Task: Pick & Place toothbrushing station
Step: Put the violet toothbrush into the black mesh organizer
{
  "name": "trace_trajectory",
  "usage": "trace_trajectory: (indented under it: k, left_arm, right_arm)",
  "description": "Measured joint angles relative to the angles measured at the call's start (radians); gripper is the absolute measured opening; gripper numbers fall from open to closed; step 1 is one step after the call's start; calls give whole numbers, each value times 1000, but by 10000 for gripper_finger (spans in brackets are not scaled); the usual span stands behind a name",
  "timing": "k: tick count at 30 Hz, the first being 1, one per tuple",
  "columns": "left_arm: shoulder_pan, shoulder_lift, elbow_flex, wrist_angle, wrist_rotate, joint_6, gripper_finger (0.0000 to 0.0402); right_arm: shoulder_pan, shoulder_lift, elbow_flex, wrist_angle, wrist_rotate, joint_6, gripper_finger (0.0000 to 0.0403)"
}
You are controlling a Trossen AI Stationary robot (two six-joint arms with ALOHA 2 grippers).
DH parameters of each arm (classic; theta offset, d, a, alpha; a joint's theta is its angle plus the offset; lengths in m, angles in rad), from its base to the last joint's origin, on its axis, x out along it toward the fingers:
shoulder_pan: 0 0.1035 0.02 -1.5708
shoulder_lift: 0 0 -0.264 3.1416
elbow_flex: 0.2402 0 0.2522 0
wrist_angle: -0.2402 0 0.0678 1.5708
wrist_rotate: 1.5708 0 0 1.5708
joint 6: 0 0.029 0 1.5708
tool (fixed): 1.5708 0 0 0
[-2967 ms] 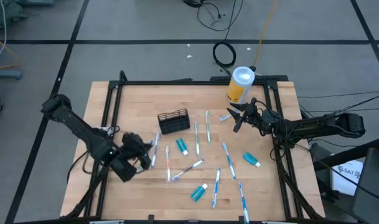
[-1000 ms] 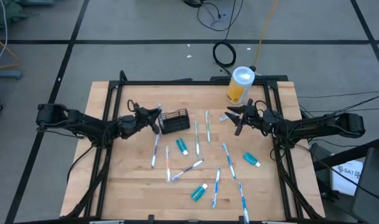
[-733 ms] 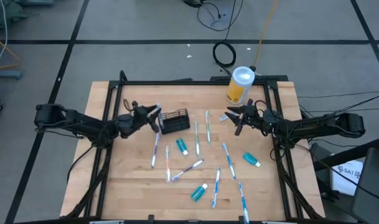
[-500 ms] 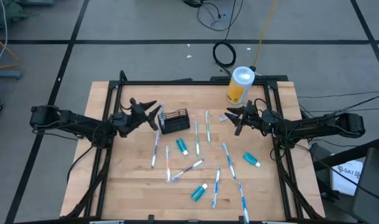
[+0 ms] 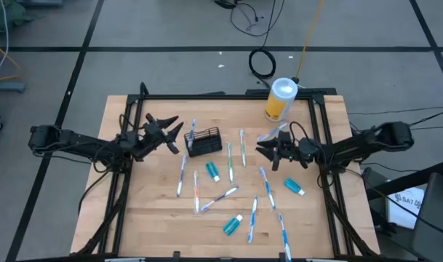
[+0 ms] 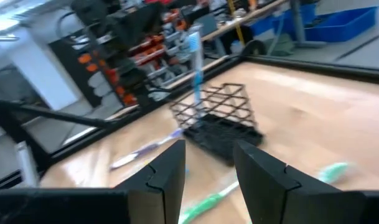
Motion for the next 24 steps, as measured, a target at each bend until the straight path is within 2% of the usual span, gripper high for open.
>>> trace_trajectory:
  k: [4, 9, 12, 17, 20, 24]
  left_arm:
    - [13, 0, 0, 1, 0, 0, 152]
    - [40, 1, 0, 1, 0, -1, 152]
    - [52, 1, 0, -4, 0, -7, 152]
    - [55, 1, 0, -15, 10, -31, 152]
    - [53, 1, 0, -34, 46, -87, 152]
    - [46, 2, 0, -75, 169, -172, 152]
  right_arm:
    - [37, 92, 6, 68, 3, 2, 132]
    - [49, 190, 87, 49, -3, -28, 132]
    - [49, 236, 168, -31, -16, -52, 132]
    - [46, 297, 313, -238, -102, -155, 132]
    - [45, 324, 374, -318, -110, -180, 132]
    - [45, 345, 391, -322, -108, -191, 132]
